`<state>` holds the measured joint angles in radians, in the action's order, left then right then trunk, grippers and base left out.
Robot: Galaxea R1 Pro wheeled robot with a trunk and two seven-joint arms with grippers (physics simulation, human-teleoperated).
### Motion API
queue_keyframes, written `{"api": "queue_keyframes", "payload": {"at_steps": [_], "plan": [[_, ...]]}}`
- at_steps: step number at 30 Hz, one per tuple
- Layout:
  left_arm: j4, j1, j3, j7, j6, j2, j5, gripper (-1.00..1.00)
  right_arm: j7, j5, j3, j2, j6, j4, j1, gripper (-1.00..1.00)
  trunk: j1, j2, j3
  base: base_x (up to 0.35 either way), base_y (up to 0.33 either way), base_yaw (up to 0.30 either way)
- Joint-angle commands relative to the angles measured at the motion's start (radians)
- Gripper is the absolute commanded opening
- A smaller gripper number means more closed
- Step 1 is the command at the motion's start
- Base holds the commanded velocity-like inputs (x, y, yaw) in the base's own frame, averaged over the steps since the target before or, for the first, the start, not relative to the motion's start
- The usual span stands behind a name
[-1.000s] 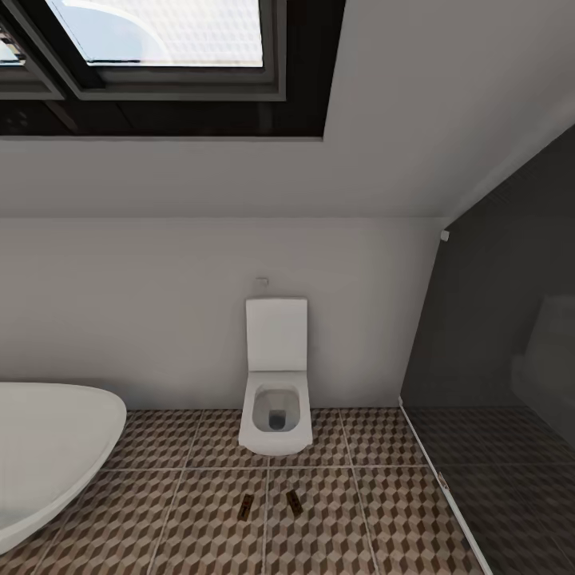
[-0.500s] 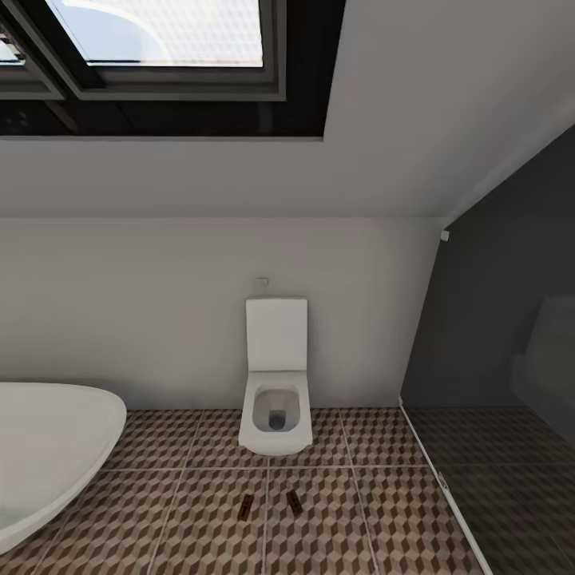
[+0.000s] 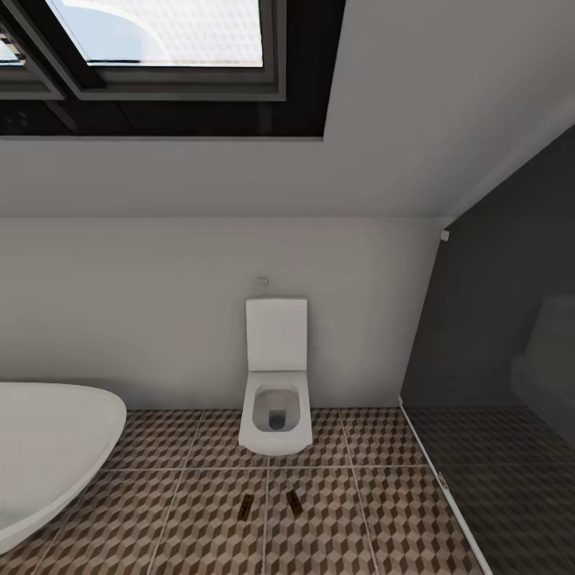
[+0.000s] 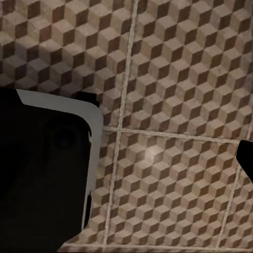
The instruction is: Take the four mousetraps from the cabinet in the bathroom and place them on the bathroom floor. Make sure all four end up on the same floor surface, and ensure that at least two of them are either under or directly next to the same bathroom sink.
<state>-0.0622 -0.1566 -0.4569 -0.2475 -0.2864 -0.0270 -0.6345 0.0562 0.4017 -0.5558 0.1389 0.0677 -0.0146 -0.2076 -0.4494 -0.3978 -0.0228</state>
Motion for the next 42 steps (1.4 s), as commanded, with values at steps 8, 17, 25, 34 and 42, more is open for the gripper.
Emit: {"api": "queue_keyframes", "payload": {"at_steps": [8, 17, 25, 34, 42], "plan": [[-0.003, -0.001, -0.008, 0.011, -0.005, 0.002, -0.002, 1.0, 0.179, 0.01, -0.008, 0.014, 0.007, -0.001, 0.012, 1.0, -0.001, -0.002, -0.002, 0.0, 0.0, 0.0], [-0.009, -0.001, -0.012, 0.036, -0.002, 0.023, 0.0, 1.0, 0.142, 0.009, -0.009, -0.074, 0.009, -0.006, 0.013, 1.0, -0.001, -0.002, -0.002, 0.0, 0.0, 0.0], [-0.012, -0.001, -0.012, 0.028, -0.001, 0.019, -0.002, 1.0, 0.119, 0.007, -0.009, -0.079, 0.008, -0.008, 0.013, 1.0, -0.001, -0.002, -0.002, 0.0, 0.0, 0.0], [-0.012, -0.001, -0.011, 0.033, -0.003, -0.005, -0.002, 1.0, 0.117, 0.006, -0.01, -0.076, 0.008, -0.008, 0.013, 1.0, -0.001, -0.002, -0.002, 0.0, 0.0, 0.0], [-0.011, -0.001, -0.011, 0.034, -0.005, -0.008, -0.002, 1.0, 0.117, 0.005, -0.01, -0.075, 0.009, -0.008, 0.013, 1.0, -0.001, -0.002, -0.002, 0.0, 0.0, 0.0]]}}
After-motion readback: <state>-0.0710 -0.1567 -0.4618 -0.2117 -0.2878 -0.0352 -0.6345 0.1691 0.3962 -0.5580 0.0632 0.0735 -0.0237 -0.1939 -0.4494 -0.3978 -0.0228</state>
